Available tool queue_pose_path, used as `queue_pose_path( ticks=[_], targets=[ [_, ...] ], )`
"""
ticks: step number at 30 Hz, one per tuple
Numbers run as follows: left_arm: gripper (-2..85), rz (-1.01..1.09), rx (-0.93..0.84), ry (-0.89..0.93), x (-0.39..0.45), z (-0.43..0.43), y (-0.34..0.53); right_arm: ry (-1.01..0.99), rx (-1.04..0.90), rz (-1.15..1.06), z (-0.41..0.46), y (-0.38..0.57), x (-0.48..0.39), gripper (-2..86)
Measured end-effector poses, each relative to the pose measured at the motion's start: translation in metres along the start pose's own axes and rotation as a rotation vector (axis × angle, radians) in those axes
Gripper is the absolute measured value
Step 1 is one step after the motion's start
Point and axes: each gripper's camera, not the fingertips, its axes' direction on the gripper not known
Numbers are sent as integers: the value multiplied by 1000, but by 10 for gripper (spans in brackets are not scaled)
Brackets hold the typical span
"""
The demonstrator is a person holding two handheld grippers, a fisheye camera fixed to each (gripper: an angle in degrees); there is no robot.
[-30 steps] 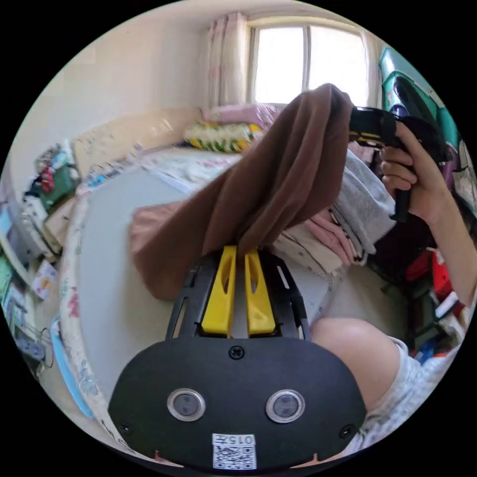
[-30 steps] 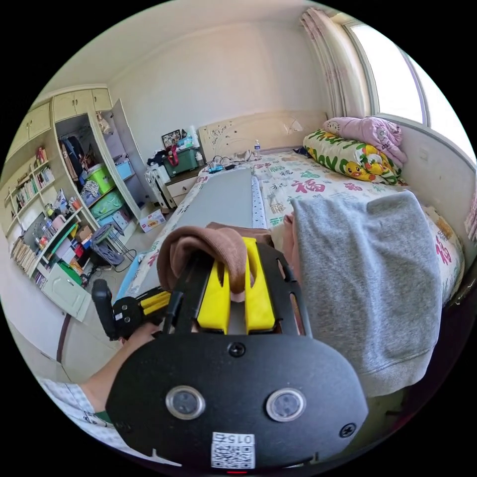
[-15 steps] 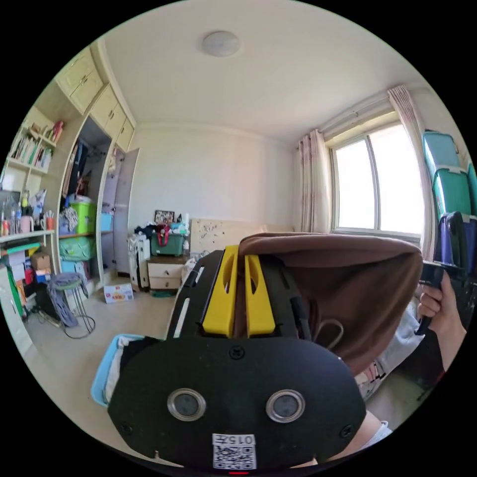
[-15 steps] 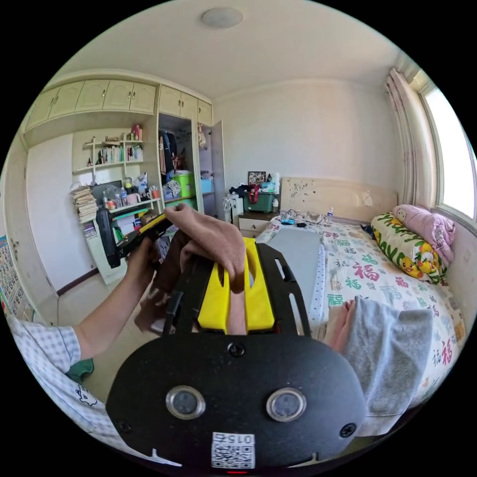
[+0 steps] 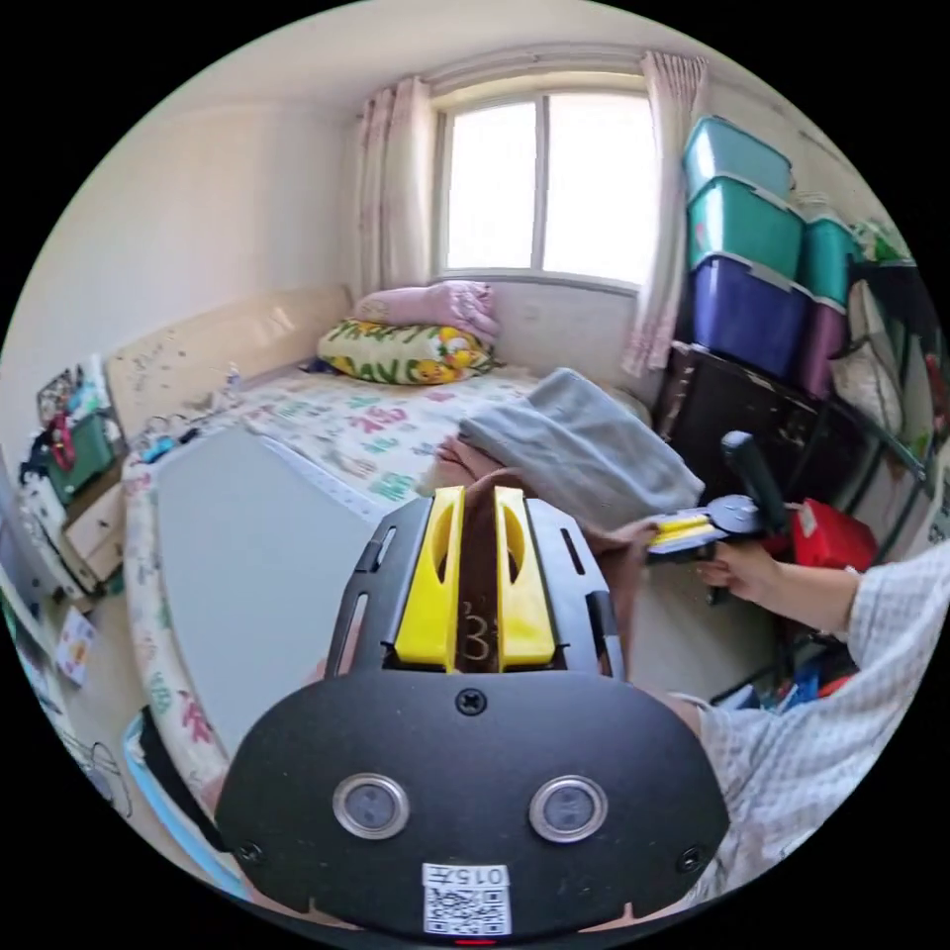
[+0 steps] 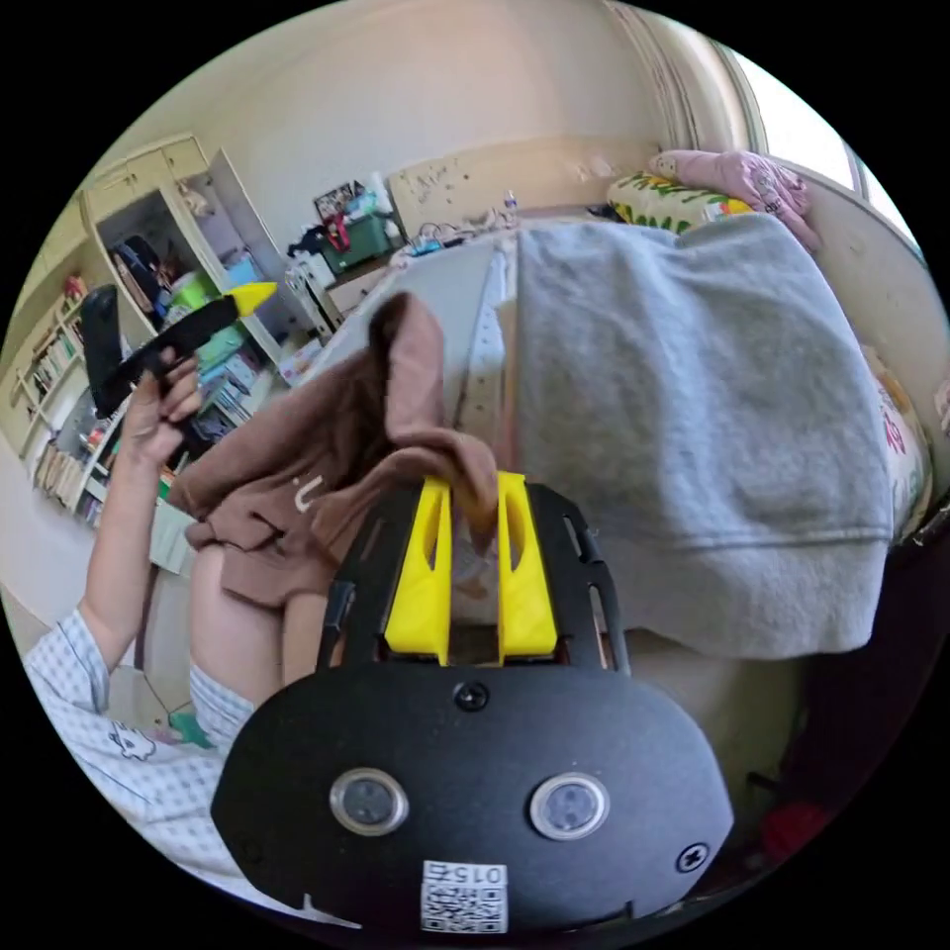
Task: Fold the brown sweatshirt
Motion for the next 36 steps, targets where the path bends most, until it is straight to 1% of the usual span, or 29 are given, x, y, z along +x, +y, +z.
queue_pose_path(
  ticks=[1, 2, 3, 4, 6, 8, 9, 11, 12, 14, 16, 17, 18, 21, 23, 25, 27, 29, 30, 31, 32, 34, 36],
  targets=[
    [65, 14, 3, 77, 5, -8, 21, 44, 23, -6, -5, 3, 8, 71],
    [71, 51, -1, 116, 11, -22, 44, 74, 55, -10, -15, 0, 14, 69],
    [73, 60, -3, 110, 12, -31, 56, 80, 72, -12, -20, -4, 15, 68],
    [77, 56, -2, 61, 13, -54, 81, 72, 107, -36, -29, -15, 12, 66],
    [80, -7, 11, -34, 4, -94, 117, 8, 132, -141, -34, -38, -8, 65],
    [90, -126, 29, -140, -12, -149, 163, -130, 103, -332, -20, -73, -59, 69],
    [93, -151, 24, -178, -15, -161, 174, -171, 90, -382, -13, -81, -75, 72],
    [109, -217, -38, -339, -20, -194, 210, -381, 24, -581, 22, -108, -149, 95],
    [113, -230, -60, -371, -21, -198, 218, -441, 0, -632, 32, -113, -169, 106],
    [120, -258, -125, -436, -24, -206, 241, -604, -151, -809, 78, -130, -251, 145],
    [120, -247, -126, -442, -26, -203, 250, -626, -251, -903, 110, -137, -303, 158],
    [118, -234, -120, -434, -29, -198, 254, -601, -272, -938, 128, -139, -327, 160],
    [117, -225, -125, -429, -31, -194, 255, -586, -279, -942, 137, -141, -335, 159],
    [109, -237, -195, -426, -49, -171, 260, -493, -377, -940, 173, -150, -353, 124],
    [86, -246, -221, -423, -61, -159, 261, -459, -429, -978, 176, -147, -350, 69],
    [44, -275, -232, -440, -70, -155, 259, -410, -394, -974, 161, -149, -339, 46],
    [26, -298, -185, -429, -75, -162, 254, -405, -337, -923, 132, -163, -321, 36],
    [14, -332, -21, -378, -77, -184, 241, -422, -204, -797, 76, -194, -284, 27],
    [12, -339, 22, -362, -78, -190, 237, -428, -167, -766, 60, -202, -273, 26],
    [8, -341, 101, -324, -78, -200, 227, -457, -94, -708, 29, -216, -252, 23],
    [3, -348, 173, -319, -77, -208, 216, -443, -20, -642, 1, -227, -232, 22],
    [0, -333, 221, -356, -74, -212, 200, -413, 55, -607, -30, -236, -208, 22],
    [1, -319, 209, -281, -76, -203, 186, -416, 44, -557, -38, -239, -191, 22]
  ],
)
